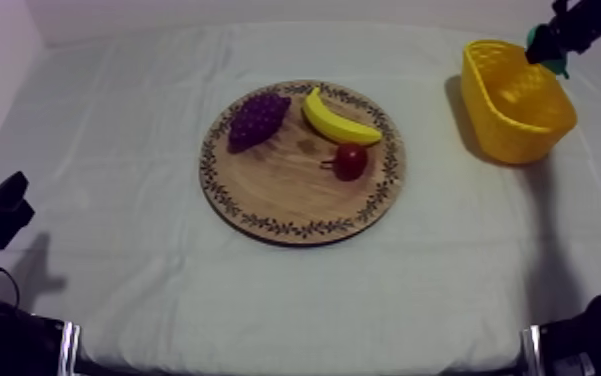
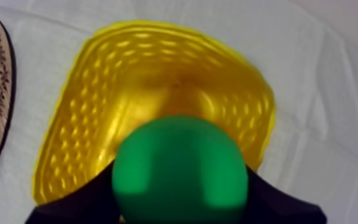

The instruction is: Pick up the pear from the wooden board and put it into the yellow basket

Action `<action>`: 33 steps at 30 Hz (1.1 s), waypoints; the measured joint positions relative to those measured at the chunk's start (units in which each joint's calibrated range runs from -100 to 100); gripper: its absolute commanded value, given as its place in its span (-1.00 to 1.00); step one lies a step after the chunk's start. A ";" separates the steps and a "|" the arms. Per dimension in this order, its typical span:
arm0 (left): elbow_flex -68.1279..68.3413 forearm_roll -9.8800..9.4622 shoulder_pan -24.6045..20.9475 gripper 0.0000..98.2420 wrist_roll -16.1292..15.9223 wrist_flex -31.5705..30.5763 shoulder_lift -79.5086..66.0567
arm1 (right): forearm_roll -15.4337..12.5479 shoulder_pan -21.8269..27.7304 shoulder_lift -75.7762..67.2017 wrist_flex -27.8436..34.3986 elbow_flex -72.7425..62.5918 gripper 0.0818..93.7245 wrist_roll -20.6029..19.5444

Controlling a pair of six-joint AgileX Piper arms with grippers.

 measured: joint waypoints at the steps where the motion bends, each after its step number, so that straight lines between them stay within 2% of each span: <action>1: 0.00 0.00 0.00 -1.00 0.00 0.00 0.00 | 0.05 0.00 0.68 -0.61 0.38 -0.01 -0.14; 9: 0.00 0.00 0.00 -1.00 0.00 0.00 0.00 | 2.32 -1.13 3.13 -2.18 1.48 0.57 -2.68; 12: 0.00 0.00 0.00 -1.00 0.00 0.00 0.00 | 2.80 -1.17 2.46 -0.99 1.13 0.66 -3.63; 19: 0.00 0.00 0.00 -1.00 0.00 0.00 0.00 | 0.65 0.55 -4.20 1.48 4.06 0.55 -2.57; 23: 0.00 0.00 0.00 -1.00 0.00 0.00 0.00 | 0.41 0.24 -10.78 1.50 7.22 0.43 -3.83; 30: 0.00 0.00 0.00 -1.00 0.00 0.00 0.00 | 3.24 -2.56 -24.38 1.58 12.45 0.25 -9.69; 33: 0.00 0.00 0.00 -1.00 0.00 0.00 0.00 | 4.92 -4.05 -30.51 -0.52 16.36 0.11 -12.30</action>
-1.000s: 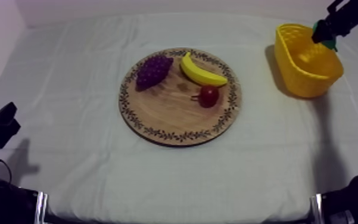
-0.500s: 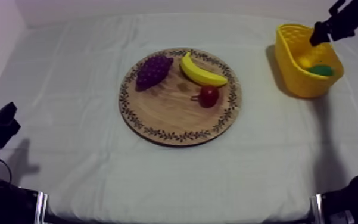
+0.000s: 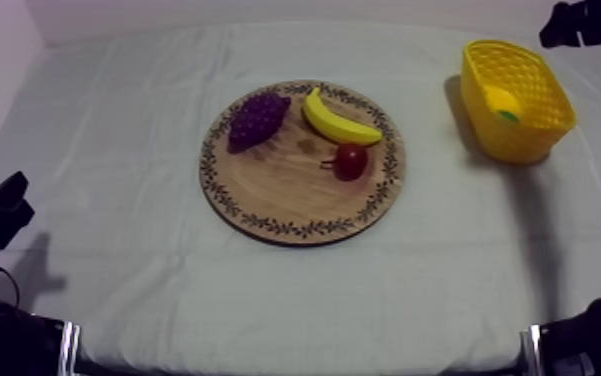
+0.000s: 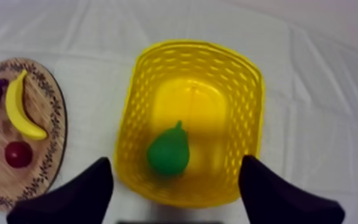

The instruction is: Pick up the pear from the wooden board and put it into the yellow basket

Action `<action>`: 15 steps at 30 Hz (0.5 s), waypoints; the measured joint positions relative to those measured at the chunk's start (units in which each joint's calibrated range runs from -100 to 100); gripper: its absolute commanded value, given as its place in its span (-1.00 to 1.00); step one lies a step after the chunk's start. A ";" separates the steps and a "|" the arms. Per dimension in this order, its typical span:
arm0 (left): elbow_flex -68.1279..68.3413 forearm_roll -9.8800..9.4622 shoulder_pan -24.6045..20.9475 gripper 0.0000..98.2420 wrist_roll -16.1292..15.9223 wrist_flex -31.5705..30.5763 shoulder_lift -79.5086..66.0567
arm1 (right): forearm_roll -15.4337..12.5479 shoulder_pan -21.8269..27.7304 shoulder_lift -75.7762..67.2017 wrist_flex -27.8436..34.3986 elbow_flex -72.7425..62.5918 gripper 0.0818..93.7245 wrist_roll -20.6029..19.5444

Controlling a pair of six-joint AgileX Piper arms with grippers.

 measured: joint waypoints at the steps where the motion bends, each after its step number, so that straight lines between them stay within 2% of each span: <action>1: 0.00 0.00 0.00 -1.00 0.00 0.00 0.00 | 0.59 -0.60 -2.38 -0.73 1.13 0.07 -0.75; 3: 0.00 0.00 0.00 -1.00 0.00 0.00 0.00 | 2.18 -1.81 -6.90 -1.03 3.93 -0.01 -2.71; 11: 0.00 0.00 0.00 -1.00 0.00 0.00 0.00 | 9.22 -6.70 -26.18 4.12 12.22 -0.25 -10.50; 15: 0.00 0.00 0.00 -1.00 0.00 0.00 0.00 | 10.92 -6.77 -35.33 6.95 16.00 -0.37 -13.08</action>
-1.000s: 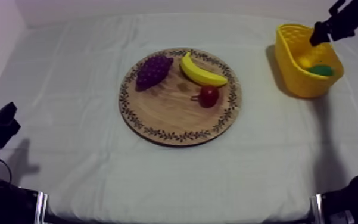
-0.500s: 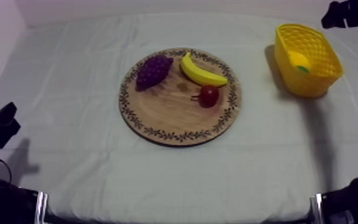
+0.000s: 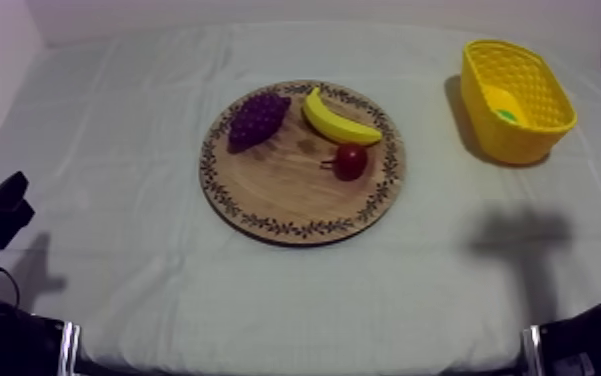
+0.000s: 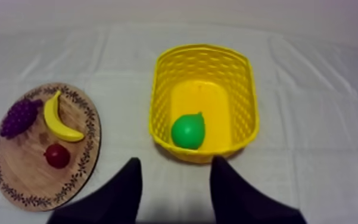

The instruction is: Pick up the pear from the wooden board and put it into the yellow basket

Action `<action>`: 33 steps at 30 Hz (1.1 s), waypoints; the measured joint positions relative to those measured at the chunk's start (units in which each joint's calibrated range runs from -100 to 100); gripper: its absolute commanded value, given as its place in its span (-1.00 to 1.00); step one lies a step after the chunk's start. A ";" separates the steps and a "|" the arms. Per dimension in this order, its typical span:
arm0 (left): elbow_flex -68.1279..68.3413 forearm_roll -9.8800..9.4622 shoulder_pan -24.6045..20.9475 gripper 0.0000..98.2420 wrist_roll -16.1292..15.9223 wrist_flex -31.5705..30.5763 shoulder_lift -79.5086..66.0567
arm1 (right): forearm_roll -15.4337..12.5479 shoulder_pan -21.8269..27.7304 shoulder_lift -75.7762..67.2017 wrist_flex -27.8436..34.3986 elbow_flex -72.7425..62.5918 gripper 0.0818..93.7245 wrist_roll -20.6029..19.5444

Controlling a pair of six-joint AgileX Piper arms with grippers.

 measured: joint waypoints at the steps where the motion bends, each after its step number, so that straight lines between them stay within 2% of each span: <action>1: 0.00 0.00 0.00 -1.00 0.00 0.00 0.00 | 0.38 0.14 -2.94 -0.21 1.00 -0.39 -0.45; 5: 0.00 0.00 0.00 -1.00 0.00 0.00 0.00 | 1.72 0.33 -12.06 -1.00 4.99 -0.42 -0.77; 8: 0.00 0.00 0.00 -1.00 0.00 0.00 0.00 | 2.46 0.87 -17.95 -3.07 8.69 -0.51 -1.47; 16: 0.00 0.00 0.00 -1.00 0.00 0.00 0.00 | 3.62 1.26 -30.53 -16.07 24.29 -0.93 -2.66; 21: 0.00 0.00 0.00 -1.00 0.00 0.00 0.00 | 4.57 0.35 -38.64 -24.75 37.53 -0.98 -3.26; 28: 0.00 0.00 0.00 -1.00 0.00 0.00 0.00 | 3.97 0.21 -43.54 -26.35 51.68 -0.99 -3.96; 33: 0.00 0.00 0.00 -1.00 0.00 0.00 0.00 | 1.85 2.15 -43.64 -28.87 55.99 -0.99 -3.19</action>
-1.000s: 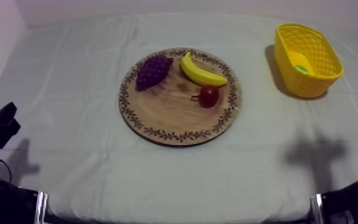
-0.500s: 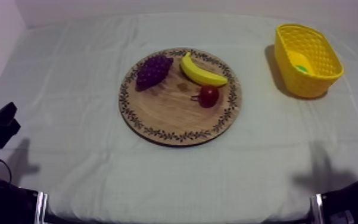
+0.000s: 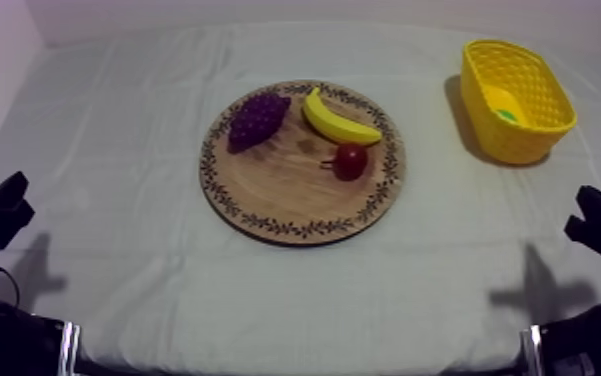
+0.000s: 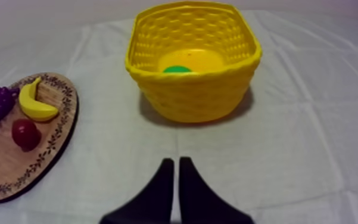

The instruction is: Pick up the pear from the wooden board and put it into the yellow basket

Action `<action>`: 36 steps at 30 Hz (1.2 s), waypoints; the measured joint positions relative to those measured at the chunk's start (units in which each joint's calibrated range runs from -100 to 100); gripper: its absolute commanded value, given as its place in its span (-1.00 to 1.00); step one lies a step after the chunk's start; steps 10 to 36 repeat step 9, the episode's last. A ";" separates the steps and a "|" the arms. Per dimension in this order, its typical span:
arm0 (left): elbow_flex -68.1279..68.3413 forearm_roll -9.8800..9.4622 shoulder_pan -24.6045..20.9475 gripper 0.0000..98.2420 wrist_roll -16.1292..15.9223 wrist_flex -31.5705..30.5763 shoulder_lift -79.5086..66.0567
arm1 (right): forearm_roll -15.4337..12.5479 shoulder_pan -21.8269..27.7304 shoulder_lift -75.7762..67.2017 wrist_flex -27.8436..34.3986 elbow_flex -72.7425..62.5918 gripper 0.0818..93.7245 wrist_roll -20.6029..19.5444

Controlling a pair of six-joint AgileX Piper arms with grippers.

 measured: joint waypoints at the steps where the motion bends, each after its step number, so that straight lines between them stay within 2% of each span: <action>1: 0.00 0.00 0.00 -1.00 0.00 0.00 0.00 | -0.71 0.47 -0.05 -0.66 0.27 -0.99 0.42; 5: 0.00 0.00 0.00 -1.00 0.00 0.00 0.00 | -3.55 2.92 -0.20 -2.22 1.03 -0.99 2.04; 8: 0.00 0.00 0.00 -1.00 0.00 0.00 0.00 | -4.01 3.85 -0.20 -3.60 1.46 -0.99 3.65; 9: 0.00 0.00 0.00 -1.00 0.00 0.00 0.00 | -4.03 3.97 -0.20 -4.03 1.51 -0.99 4.51; 36: 0.00 0.00 0.00 -1.00 0.00 0.00 0.00 | -4.03 3.97 -0.20 -4.03 1.51 -0.99 4.51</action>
